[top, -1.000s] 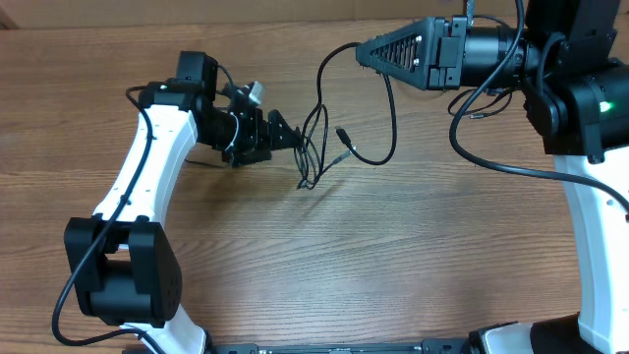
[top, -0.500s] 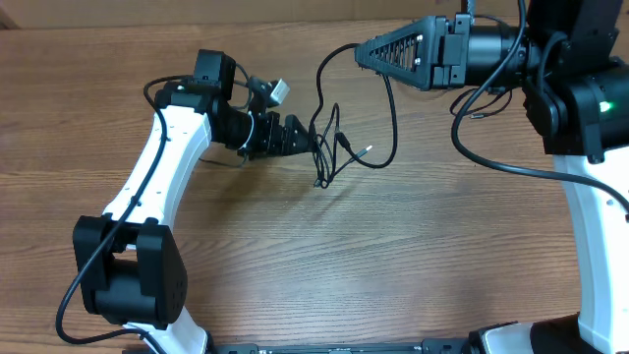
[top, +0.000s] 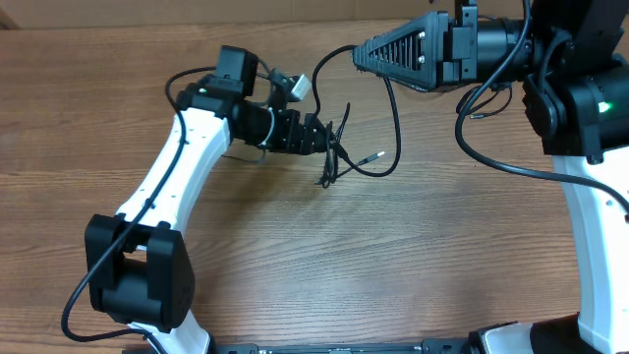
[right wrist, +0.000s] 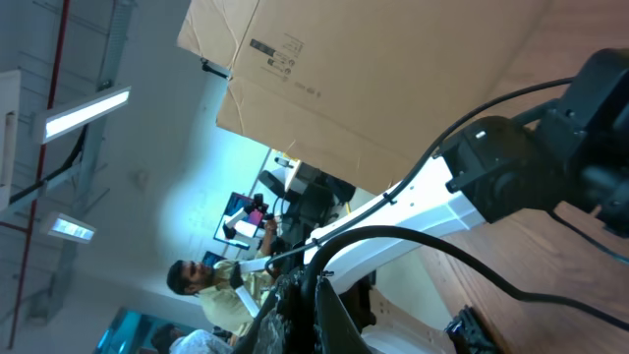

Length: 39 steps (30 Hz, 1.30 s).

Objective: Untangle cables

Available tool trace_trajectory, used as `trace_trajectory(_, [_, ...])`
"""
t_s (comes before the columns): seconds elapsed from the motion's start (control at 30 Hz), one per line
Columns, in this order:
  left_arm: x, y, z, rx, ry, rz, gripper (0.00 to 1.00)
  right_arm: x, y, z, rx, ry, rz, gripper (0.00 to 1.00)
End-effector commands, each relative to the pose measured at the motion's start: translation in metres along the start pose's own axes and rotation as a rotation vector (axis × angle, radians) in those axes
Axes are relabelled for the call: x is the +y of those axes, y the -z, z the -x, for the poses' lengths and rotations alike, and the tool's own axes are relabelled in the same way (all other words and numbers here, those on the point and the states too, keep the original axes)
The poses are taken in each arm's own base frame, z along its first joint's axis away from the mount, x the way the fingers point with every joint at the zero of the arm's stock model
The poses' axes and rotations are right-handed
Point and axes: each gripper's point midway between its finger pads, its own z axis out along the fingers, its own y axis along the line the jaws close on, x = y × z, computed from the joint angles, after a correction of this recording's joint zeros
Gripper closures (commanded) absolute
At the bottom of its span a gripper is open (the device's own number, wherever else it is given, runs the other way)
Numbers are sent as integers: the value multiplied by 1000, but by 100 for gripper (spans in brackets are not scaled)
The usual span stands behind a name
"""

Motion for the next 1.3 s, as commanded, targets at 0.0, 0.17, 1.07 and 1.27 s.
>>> trace_trajectory(0.0, [10, 4, 9, -37, 53, 115, 50, 26, 3, -10, 28, 46, 40, 96])
trace_trajectory(0.17, [33, 13, 19, -101, 217, 213, 57, 29, 3, -15, 57, 46, 62, 96])
trace_trajectory(1.07, [94, 159, 0, -376, 577, 532, 96, -173, 150, 29, -550, -109, -1231, 96])
trace_trajectory(1.27, [33, 233, 15, -640, 406, 614, 96, -198, 189, 22, -587, -145, -1481, 96])
